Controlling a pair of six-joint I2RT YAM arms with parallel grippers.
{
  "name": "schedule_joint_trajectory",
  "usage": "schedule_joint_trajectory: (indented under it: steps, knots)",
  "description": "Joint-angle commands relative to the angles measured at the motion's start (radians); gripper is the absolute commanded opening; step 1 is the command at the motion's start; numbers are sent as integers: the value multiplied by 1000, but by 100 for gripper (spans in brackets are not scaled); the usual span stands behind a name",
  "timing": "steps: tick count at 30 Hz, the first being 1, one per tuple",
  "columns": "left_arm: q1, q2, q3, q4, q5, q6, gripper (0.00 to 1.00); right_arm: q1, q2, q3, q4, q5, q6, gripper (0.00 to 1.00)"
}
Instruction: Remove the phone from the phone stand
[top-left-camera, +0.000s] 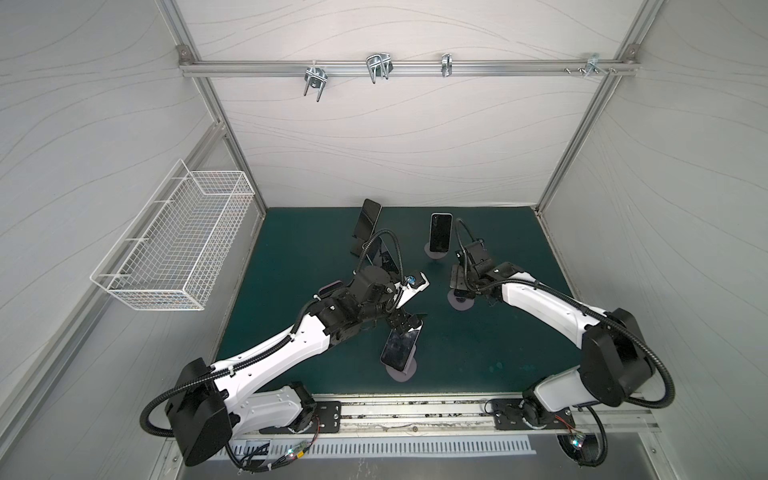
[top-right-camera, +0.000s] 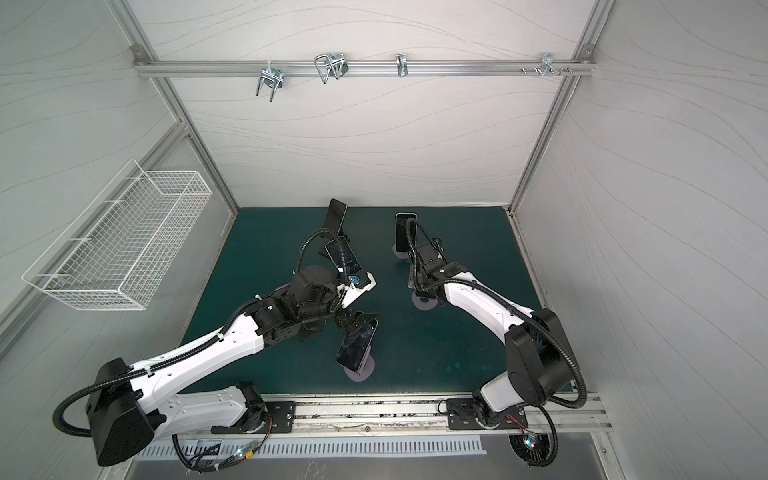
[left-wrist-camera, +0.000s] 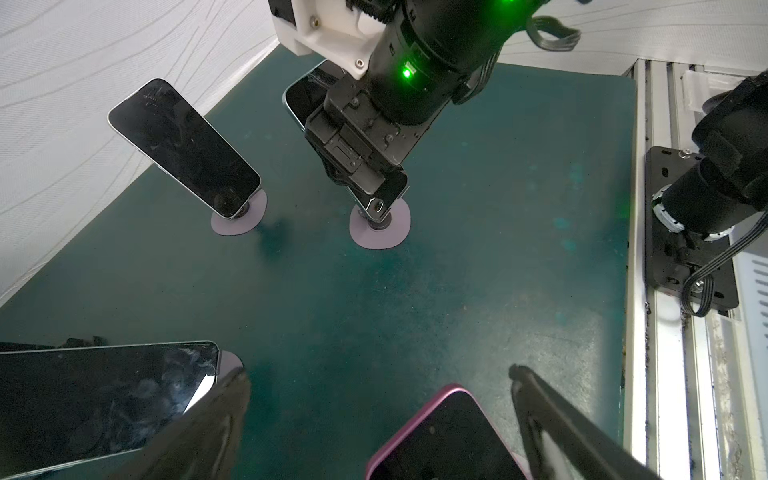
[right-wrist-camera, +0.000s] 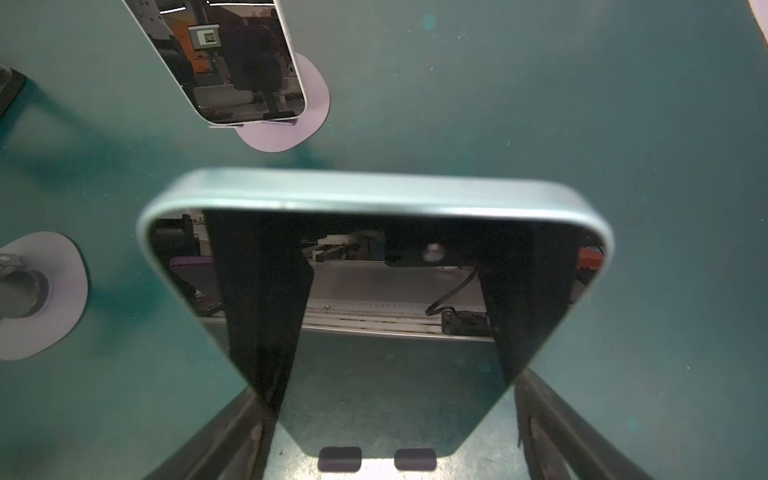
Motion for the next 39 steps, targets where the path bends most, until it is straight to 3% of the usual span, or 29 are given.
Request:
schedule_joint_trajectory:
  steps: [1, 39]
  knots:
    - [-8, -2, 22, 6, -20, 27, 99, -1, -4, 6, -5, -3, 23, 89]
    - [-11, -18, 17, 3, -44, 47, 99, 3, 15, 6, 8, -9, 10, 78]
